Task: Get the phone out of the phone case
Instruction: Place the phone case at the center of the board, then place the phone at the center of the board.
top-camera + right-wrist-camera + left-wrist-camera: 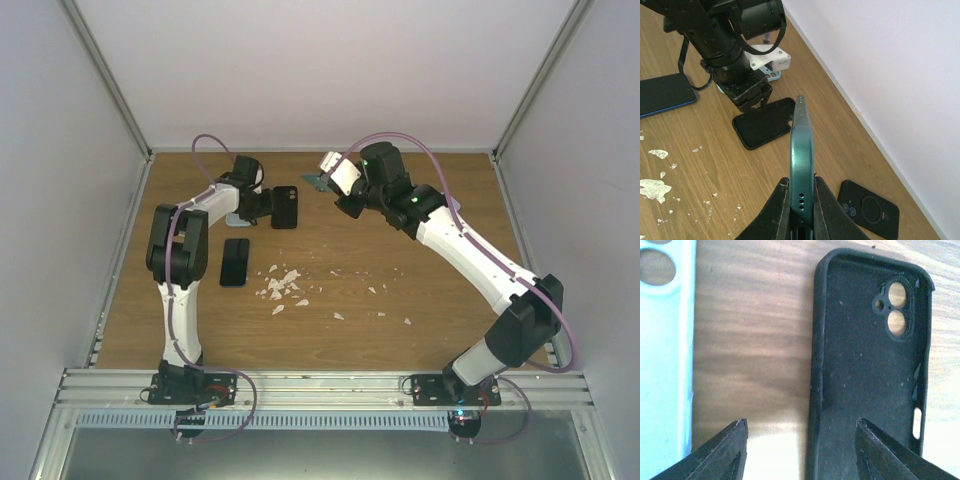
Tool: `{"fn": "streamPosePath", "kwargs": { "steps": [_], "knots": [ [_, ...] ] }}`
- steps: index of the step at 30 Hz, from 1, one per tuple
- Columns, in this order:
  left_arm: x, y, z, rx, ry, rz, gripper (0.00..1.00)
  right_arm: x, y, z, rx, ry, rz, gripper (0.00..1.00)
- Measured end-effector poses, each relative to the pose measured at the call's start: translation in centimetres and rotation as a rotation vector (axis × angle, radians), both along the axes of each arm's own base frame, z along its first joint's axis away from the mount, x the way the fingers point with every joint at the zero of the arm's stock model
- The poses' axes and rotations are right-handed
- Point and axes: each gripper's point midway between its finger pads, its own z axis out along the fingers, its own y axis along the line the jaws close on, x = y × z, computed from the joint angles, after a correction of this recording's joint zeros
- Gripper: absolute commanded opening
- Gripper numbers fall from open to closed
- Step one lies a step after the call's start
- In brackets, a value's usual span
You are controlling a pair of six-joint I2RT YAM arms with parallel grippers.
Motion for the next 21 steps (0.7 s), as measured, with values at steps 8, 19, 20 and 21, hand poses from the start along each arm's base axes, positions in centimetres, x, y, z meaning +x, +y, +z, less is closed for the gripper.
{"fn": "streamPosePath", "kwargs": {
  "steps": [8,19,20,21],
  "knots": [
    [-1.0,-0.8,7.0,-0.067,-0.093,-0.038,0.72,-0.1,-0.2,0.5,-0.013,-0.037,0.011,0.00],
    [-2.2,-0.7,23.8,-0.444,-0.408,-0.168,0.76,1.6,-2.0,2.7,-0.145,-0.290,-0.050,0.00],
    [-2.6,-0.7,24.7,-0.477,-0.422,-0.184,0.76,1.7,-2.1,2.6,-0.164,-0.315,-0.061,0.00],
    [-3.2,-1.0,25.3,-0.513,-0.429,-0.201,0.77,1.8,-2.1,2.6,-0.186,-0.341,-0.071,0.01]
  ]
}}
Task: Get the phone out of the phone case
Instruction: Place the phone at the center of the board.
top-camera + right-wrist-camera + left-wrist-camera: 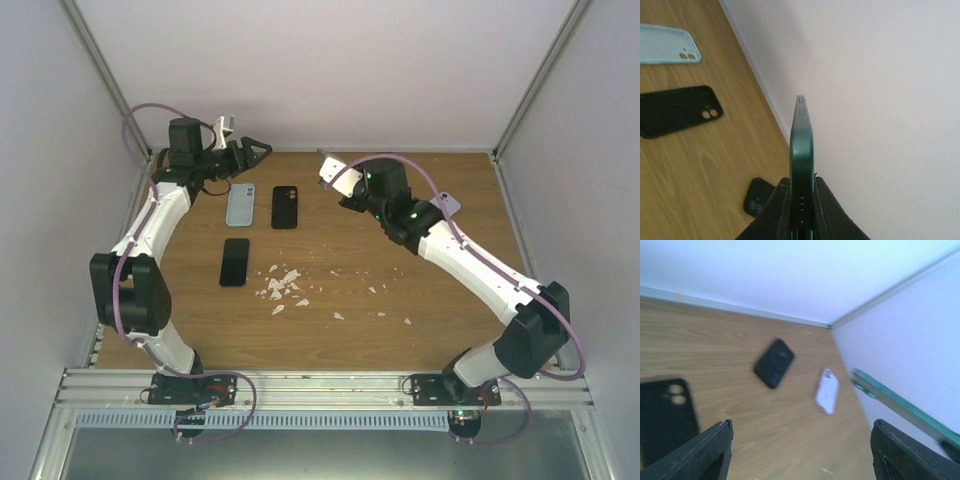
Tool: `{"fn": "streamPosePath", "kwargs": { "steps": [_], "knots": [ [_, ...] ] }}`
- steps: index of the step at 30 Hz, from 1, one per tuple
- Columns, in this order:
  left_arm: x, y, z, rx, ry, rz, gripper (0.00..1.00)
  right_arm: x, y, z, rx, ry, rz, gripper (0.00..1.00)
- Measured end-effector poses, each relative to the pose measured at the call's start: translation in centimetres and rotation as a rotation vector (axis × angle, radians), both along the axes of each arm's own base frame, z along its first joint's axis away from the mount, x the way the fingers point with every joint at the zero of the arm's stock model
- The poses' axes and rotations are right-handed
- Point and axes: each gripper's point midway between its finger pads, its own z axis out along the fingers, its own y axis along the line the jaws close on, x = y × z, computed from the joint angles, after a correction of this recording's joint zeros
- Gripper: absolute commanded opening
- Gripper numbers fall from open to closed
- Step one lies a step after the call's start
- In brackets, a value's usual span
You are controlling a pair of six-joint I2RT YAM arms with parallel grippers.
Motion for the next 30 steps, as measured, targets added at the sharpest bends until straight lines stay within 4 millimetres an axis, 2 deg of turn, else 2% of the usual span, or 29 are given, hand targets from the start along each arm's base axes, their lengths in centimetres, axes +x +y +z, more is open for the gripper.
{"fn": "streamPosePath", "kwargs": {
  "steps": [5,10,13,18,23,30],
  "knots": [
    [-3.4,-2.0,1.2,-0.164,0.028,-0.140,0.78,-0.9,1.5,-1.5,-0.135,-0.147,-0.007,0.01],
    [-5.1,-3.0,1.0,-0.253,0.082,-0.216,0.78,-2.5,2.9,-3.9,-0.285,-0.301,0.007,0.00],
    [-6.0,-3.2,0.9,-0.286,0.104,-0.236,0.77,-3.3,3.2,-4.5,-0.352,-0.405,0.004,0.01],
    [-6.9,-3.5,0.9,-0.321,0.136,-0.273,0.74,-5.0,3.6,-3.9,-0.412,-0.571,-0.007,0.00],
    [-7.6,-4.2,1.2,-0.331,0.139,-0.318,0.71,-6.2,4.3,-2.3,-0.408,-0.667,-0.015,0.01],
    [-8.9,-6.4,1.3,-0.333,0.148,-0.392,0.61,-7.4,5.4,-1.8,-0.408,-0.728,-0.007,0.01]
  ]
}}
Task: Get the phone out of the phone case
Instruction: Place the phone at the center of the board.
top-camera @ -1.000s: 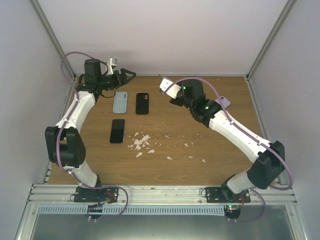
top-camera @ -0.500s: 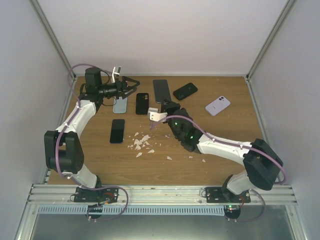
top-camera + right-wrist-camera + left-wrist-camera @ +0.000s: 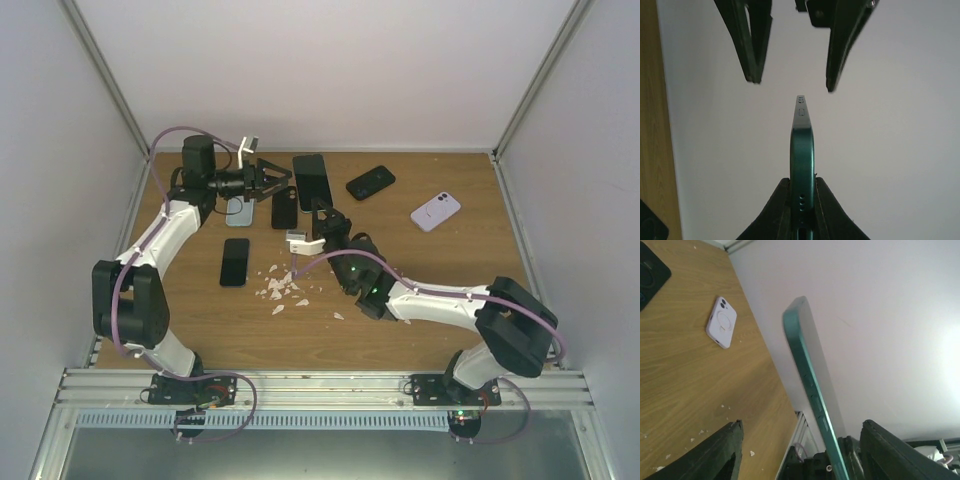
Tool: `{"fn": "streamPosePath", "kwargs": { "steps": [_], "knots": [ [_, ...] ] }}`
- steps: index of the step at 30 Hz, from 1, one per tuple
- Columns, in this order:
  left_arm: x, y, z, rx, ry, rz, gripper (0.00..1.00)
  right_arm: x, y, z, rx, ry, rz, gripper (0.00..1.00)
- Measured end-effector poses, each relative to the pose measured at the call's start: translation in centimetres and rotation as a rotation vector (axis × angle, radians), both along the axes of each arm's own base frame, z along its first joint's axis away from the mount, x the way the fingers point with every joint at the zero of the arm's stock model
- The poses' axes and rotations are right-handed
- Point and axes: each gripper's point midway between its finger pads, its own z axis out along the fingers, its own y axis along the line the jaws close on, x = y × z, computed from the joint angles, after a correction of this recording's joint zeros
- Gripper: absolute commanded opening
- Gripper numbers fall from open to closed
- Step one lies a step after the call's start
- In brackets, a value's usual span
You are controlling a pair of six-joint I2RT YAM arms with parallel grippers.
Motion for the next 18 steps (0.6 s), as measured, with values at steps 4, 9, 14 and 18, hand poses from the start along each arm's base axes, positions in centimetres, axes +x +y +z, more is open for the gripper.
{"fn": "streamPosePath", "kwargs": {
  "steps": [4,9,14,18],
  "knots": [
    [-0.5,-0.8,0.2,-0.007,0.000,-0.029,0.48,-0.5,0.8,-0.5,-0.024,-0.009,0.014,0.01],
    [-0.8,-1.4,0.5,-0.021,0.004,-0.048,0.33,-0.9,1.3,-0.8,-0.035,-0.019,0.026,0.00],
    [-0.7,-1.6,0.4,-0.035,0.016,-0.056,0.26,-1.3,1.6,-0.5,-0.030,-0.031,0.035,0.00],
    [-0.8,-1.6,-0.2,-0.044,0.046,-0.059,0.20,-1.3,1.6,-0.6,-0.036,-0.033,0.034,0.01]
  ]
}}
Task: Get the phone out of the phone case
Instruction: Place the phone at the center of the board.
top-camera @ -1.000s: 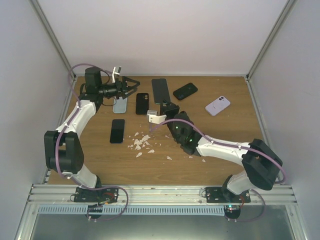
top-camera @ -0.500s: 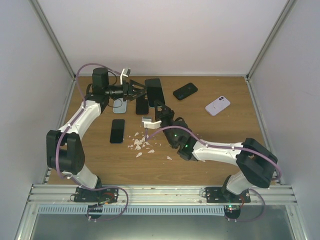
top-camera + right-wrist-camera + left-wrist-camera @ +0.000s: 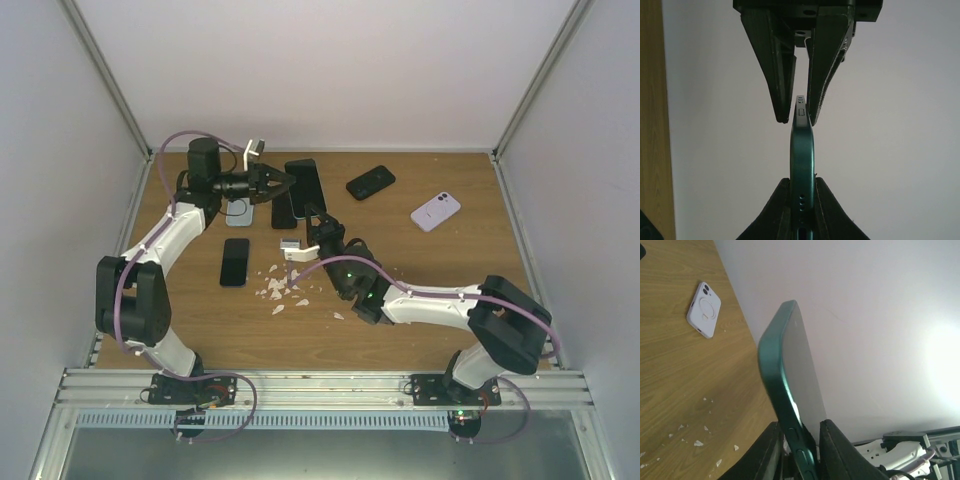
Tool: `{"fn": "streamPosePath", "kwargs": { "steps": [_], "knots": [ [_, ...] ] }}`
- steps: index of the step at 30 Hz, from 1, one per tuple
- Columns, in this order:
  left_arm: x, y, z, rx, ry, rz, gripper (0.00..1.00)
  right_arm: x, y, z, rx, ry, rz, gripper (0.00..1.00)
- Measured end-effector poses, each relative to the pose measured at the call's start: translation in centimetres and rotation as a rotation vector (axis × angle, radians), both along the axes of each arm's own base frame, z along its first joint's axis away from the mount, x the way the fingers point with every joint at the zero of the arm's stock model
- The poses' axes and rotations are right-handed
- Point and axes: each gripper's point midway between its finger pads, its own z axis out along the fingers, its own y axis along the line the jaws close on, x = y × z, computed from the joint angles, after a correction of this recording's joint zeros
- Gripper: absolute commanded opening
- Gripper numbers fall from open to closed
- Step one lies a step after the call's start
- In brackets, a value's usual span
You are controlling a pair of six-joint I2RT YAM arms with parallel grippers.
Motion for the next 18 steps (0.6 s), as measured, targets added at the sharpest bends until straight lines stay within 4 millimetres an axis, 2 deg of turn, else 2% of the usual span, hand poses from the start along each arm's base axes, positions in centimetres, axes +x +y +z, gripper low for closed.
{"fn": "streamPosePath", "kwargs": {
  "steps": [5,9,15,18],
  "knots": [
    [-0.2,0.0,-0.8,-0.011,0.035,-0.001,0.12,0.0,0.2,-0.8,-0.022,0.006,-0.002,0.02],
    [-0.3,0.1,-1.4,-0.025,0.091,0.006,0.01,0.0,0.2,-1.5,-0.043,0.013,-0.005,0.06],
    [-0.4,0.2,-2.1,-0.033,0.114,0.011,0.00,-0.1,0.3,-2.2,-0.056,0.021,-0.005,0.35],
    [-0.5,0.3,-2.4,-0.032,0.117,0.016,0.00,-0.1,0.3,-2.3,-0.059,0.020,-0.003,0.58]
  ]
}}
